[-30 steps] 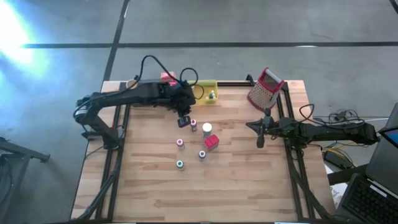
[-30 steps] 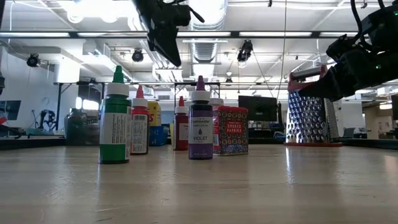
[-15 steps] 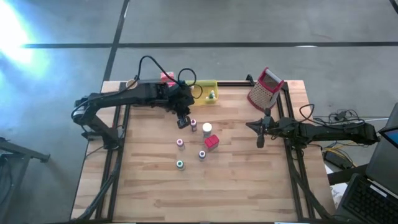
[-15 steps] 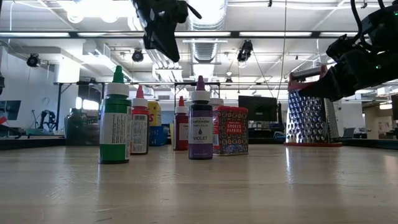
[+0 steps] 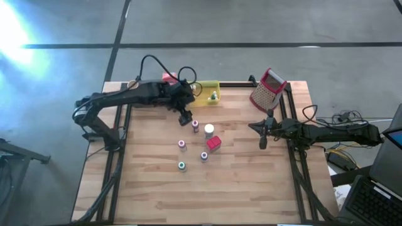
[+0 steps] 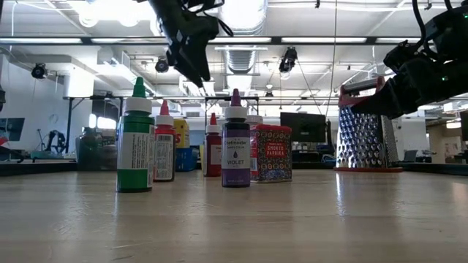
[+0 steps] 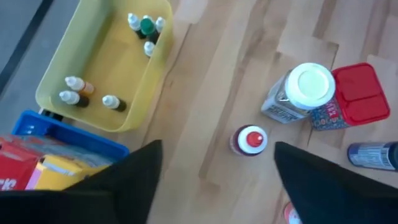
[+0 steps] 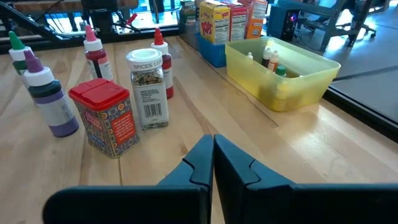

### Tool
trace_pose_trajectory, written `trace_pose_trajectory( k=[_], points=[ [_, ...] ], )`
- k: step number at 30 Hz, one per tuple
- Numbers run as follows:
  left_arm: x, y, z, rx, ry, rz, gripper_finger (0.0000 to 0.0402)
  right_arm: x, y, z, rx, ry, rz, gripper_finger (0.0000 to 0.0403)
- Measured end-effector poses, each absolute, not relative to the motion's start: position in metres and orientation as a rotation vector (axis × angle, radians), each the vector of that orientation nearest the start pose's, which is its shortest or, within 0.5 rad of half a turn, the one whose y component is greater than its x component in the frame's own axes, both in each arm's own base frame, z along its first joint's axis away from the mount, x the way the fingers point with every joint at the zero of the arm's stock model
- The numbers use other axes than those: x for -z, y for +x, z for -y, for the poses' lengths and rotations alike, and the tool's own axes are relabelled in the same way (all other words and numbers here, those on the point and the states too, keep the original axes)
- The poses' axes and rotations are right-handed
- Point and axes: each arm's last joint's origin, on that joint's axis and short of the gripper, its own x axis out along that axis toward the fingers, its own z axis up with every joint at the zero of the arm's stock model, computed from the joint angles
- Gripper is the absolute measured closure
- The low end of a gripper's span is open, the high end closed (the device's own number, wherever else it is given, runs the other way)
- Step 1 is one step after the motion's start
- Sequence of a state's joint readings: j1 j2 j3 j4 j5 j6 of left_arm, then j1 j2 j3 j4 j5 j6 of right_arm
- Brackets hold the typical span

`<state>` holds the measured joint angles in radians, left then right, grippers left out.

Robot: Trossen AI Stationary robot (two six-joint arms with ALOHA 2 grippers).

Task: Pick & Place Kitchen Items
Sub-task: Put the red food coloring bottle into the yellow bin

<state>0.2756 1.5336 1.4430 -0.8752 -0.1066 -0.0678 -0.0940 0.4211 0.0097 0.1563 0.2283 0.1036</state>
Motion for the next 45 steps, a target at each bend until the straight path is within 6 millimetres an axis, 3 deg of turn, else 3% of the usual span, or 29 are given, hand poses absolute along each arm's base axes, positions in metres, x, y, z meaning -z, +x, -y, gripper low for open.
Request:
trace_pose_trajectory(
  k=[6, 13, 19, 30, 45],
  points=[
    [-0.3241, 0.3035, -0.0874, -0.375, -0.136, -0.947, 0.0149, -0.1442, 0.1193, 0.0178, 0.334, 0.085, -0.239, 0.0394],
    [-0.3198, 0.306, -0.0842, -0.319, -0.132, -0.939, 0.0161, -0.1442, 0.1193, 0.0178, 0.334, 0.085, -0.239, 0.0394],
    [-0.318, 0.3076, -0.0804, -0.224, -0.021, -0.953, 0.0173, -0.1442, 0.1193, 0.0178, 0.333, 0.085, -0.239, 0.0394],
    [-0.3184, 0.3085, -0.0802, -0.202, 0.026, -0.948, 0.0352, -0.1442, 0.1193, 0.0178, 0.333, 0.085, -0.239, 0.0394],
    [-0.3176, 0.3108, -0.0793, -0.164, 0.003, -0.919, 0.0346, -0.1442, 0.1193, 0.0179, 0.334, 0.085, -0.239, 0.0394]
  ],
)
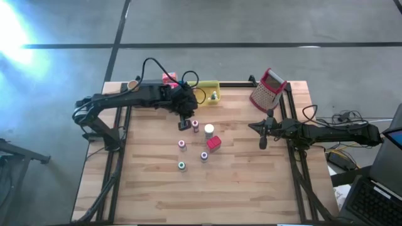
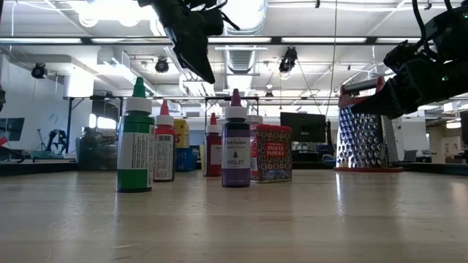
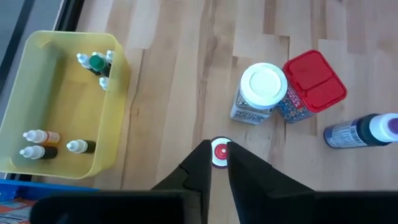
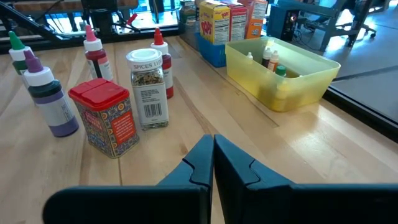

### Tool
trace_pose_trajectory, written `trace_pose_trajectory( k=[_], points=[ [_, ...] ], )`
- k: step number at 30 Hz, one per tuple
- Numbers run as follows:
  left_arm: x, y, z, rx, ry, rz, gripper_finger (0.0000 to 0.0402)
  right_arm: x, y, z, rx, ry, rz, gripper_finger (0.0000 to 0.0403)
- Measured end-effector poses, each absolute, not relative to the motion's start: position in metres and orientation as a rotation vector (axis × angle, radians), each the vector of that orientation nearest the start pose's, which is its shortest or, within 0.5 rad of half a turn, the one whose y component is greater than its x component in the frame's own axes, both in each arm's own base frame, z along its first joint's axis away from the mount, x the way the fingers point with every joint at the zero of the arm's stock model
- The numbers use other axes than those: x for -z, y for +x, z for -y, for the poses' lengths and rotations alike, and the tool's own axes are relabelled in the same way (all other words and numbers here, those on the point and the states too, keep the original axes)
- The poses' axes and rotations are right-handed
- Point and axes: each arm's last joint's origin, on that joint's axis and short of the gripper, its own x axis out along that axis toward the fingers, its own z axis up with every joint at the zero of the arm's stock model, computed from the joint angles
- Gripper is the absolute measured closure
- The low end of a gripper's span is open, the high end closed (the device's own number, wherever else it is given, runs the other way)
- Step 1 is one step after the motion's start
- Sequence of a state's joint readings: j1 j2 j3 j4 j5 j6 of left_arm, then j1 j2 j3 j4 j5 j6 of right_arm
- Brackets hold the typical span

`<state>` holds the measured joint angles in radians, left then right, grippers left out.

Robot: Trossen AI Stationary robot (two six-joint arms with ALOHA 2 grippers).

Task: Pick & Place Kitchen Items
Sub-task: Put the red food coloring bottle into the yellow bin

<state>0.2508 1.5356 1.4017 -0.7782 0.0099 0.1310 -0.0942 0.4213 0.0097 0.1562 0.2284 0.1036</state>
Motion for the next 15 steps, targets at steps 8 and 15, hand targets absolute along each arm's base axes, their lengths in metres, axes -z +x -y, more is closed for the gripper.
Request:
trace_pose_trajectory(
  k=[8, 15],
  points=[
    [-0.317, 0.31, -0.0789, -0.158, -0.004, -0.929, 0.022, -0.1442, 0.1193, 0.0178, 0.333, 0.085, -0.239, 0.0394],
    [-0.316, 0.3085, -0.0793, -0.177, -0.005, -0.947, 0.0055, -0.1442, 0.1193, 0.0179, 0.334, 0.085, -0.239, 0.0394]
  ],
)
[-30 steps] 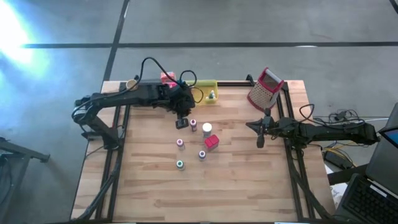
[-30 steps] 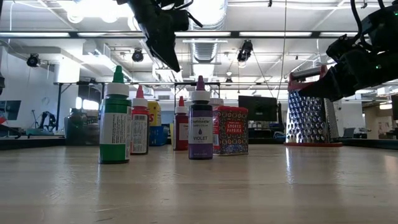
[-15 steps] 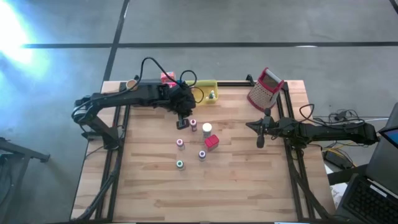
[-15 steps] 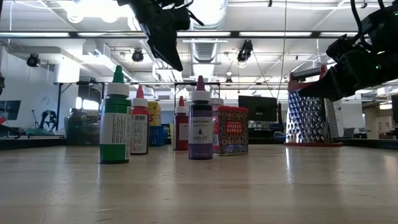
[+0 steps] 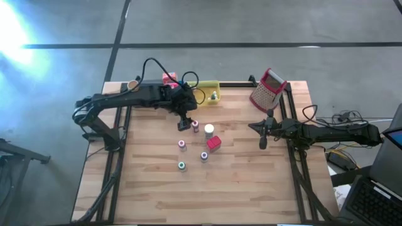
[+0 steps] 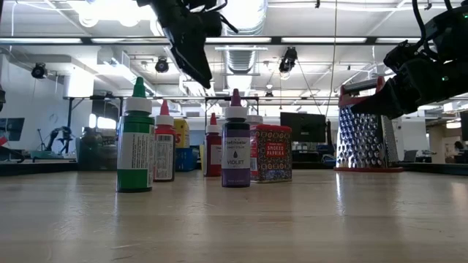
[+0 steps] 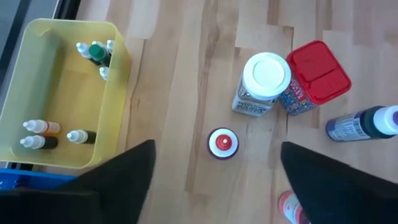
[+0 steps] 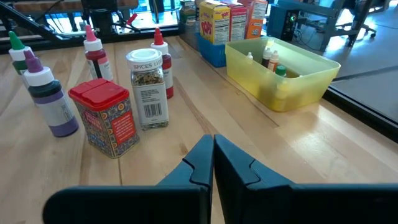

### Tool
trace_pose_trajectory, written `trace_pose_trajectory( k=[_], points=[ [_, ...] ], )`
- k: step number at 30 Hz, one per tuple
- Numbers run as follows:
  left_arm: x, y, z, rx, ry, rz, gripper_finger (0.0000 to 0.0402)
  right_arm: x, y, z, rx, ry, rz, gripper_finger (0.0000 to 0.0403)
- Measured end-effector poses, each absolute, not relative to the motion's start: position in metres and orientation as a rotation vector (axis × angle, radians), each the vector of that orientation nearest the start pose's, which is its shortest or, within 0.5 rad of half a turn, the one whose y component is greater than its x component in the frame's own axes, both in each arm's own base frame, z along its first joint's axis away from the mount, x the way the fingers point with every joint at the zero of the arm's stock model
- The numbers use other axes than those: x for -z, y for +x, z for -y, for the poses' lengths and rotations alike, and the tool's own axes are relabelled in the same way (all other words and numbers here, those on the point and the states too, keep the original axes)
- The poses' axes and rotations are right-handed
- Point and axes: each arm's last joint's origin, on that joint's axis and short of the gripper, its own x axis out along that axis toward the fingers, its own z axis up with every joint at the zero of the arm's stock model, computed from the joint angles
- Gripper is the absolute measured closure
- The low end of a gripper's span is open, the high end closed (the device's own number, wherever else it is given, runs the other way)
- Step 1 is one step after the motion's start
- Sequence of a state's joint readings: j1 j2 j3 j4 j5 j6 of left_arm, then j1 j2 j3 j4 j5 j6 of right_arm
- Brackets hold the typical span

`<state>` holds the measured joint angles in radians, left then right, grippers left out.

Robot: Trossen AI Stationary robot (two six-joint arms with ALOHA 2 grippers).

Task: Pick & Place Kitchen Items
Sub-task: Put the red food coloring bottle into the yellow bin

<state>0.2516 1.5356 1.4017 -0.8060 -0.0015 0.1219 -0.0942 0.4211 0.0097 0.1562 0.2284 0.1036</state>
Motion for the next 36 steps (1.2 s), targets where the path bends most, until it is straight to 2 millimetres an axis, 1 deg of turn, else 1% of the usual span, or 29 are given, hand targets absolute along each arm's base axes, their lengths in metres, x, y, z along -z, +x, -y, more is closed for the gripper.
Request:
trace_pose_trajectory(
  k=[1, 3, 6, 10, 20, 24, 29, 36],
  points=[
    [-0.3159, 0.3082, -0.0797, -0.182, -0.004, -0.95, 0.0044, -0.1442, 0.1193, 0.0179, 0.334, 0.085, -0.239, 0.0394],
    [-0.3153, 0.3073, -0.08, -0.194, 0.001, -0.962, 0.0036, -0.1442, 0.1193, 0.0178, 0.334, 0.085, -0.239, 0.0394],
    [-0.3146, 0.3063, -0.0799, -0.2, 0.002, -0.976, 0.0045, -0.1442, 0.1193, 0.0178, 0.334, 0.085, -0.239, 0.0394],
    [-0.3146, 0.3063, -0.0801, -0.199, 0.003, -0.975, 0.0076, -0.1442, 0.1193, 0.0178, 0.333, 0.085, -0.239, 0.0394],
    [-0.3146, 0.3062, -0.0805, -0.2, 0.003, -0.975, 0.0177, -0.1443, 0.1193, 0.0178, 0.334, 0.085, -0.238, 0.0394],
    [-0.3146, 0.3062, -0.0805, -0.2, 0.003, -0.975, 0.0209, -0.1442, 0.1193, 0.0178, 0.334, 0.085, -0.239, 0.0394],
    [-0.3156, 0.3079, -0.0797, -0.214, -0.028, -0.953, 0.0234, -0.1442, 0.1193, 0.0179, 0.334, 0.085, -0.239, 0.0394],
    [-0.3072, 0.3148, -0.0782, -0.164, -0.018, -0.976, 0.0246, -0.1442, 0.1193, 0.0179, 0.334, 0.085, -0.239, 0.0394]
  ],
)
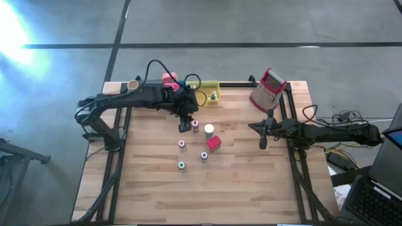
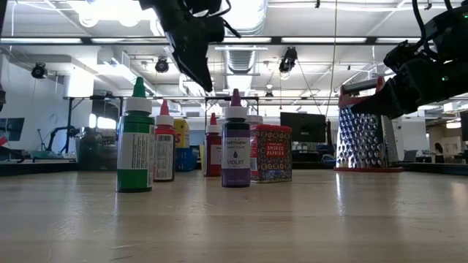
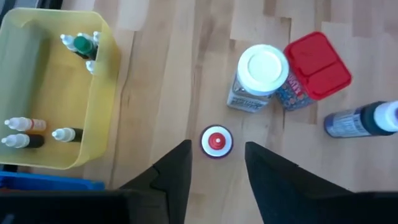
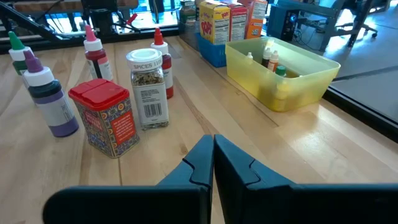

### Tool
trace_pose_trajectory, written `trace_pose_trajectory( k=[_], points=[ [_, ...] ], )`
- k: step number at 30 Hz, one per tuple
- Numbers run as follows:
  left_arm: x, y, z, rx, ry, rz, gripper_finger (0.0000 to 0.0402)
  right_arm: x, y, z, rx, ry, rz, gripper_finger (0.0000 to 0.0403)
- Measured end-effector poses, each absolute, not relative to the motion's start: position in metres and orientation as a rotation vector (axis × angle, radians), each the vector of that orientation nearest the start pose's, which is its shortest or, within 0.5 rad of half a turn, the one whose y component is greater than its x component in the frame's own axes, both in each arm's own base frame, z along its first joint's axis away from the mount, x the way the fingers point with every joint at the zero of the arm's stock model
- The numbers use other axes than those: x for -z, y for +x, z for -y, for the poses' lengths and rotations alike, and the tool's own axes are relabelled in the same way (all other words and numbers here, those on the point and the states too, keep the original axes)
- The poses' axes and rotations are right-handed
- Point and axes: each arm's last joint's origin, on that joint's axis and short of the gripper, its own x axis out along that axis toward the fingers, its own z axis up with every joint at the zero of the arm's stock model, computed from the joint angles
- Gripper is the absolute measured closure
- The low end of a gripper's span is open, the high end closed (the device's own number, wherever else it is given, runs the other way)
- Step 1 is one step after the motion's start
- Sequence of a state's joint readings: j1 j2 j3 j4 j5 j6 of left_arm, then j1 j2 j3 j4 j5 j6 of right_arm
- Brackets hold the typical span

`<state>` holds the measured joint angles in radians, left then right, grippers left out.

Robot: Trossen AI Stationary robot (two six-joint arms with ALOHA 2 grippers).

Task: Pick & Place Kitchen Items
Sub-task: Put the red food coloring bottle into the yellow bin

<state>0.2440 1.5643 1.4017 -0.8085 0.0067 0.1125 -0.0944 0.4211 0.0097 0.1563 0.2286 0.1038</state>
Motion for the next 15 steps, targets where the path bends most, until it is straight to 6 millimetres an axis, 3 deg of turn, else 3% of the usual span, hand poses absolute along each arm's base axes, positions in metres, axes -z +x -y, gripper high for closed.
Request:
trace_pose_trajectory(
  k=[15],
  points=[
    [-0.275, 0.334, -0.081, -0.133, -0.053, -1.064, 0.0259, -0.144, 0.119, 0.018, 0.334, 0.085, -0.242, 0.0394]
  ],
)
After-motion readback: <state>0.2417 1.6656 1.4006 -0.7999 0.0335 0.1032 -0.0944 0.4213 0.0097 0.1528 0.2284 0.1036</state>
